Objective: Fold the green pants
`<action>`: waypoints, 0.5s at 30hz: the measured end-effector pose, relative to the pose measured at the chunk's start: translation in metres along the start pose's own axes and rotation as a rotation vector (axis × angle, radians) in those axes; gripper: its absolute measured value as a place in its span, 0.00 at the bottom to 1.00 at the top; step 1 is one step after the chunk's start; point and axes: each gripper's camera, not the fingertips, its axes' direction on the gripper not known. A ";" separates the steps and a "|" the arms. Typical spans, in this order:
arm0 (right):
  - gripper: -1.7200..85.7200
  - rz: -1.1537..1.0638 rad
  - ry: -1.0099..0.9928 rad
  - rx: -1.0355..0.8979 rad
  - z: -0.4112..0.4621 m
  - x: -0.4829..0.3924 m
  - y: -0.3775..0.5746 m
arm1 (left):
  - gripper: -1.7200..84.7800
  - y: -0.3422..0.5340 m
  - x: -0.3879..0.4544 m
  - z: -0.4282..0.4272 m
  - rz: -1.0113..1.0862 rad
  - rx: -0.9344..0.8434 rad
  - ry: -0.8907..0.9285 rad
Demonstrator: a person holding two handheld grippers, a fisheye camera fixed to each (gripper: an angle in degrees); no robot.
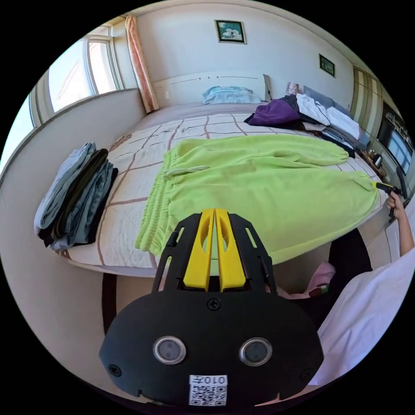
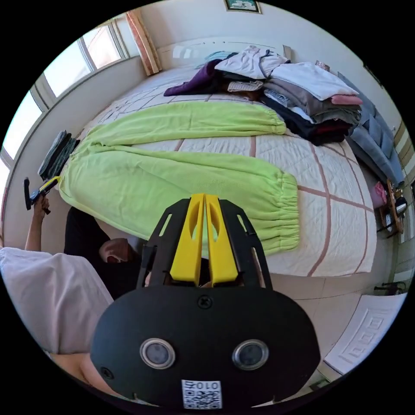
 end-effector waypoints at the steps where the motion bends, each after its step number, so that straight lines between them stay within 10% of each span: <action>1: 0.04 -0.041 0.072 -0.086 0.008 -0.012 -0.012 | 0.02 -0.010 0.017 0.011 0.065 -0.050 0.010; 15: 0.03 -0.263 0.131 -0.241 0.051 -0.048 -0.082 | 0.02 -0.080 0.049 0.090 0.110 -0.186 0.237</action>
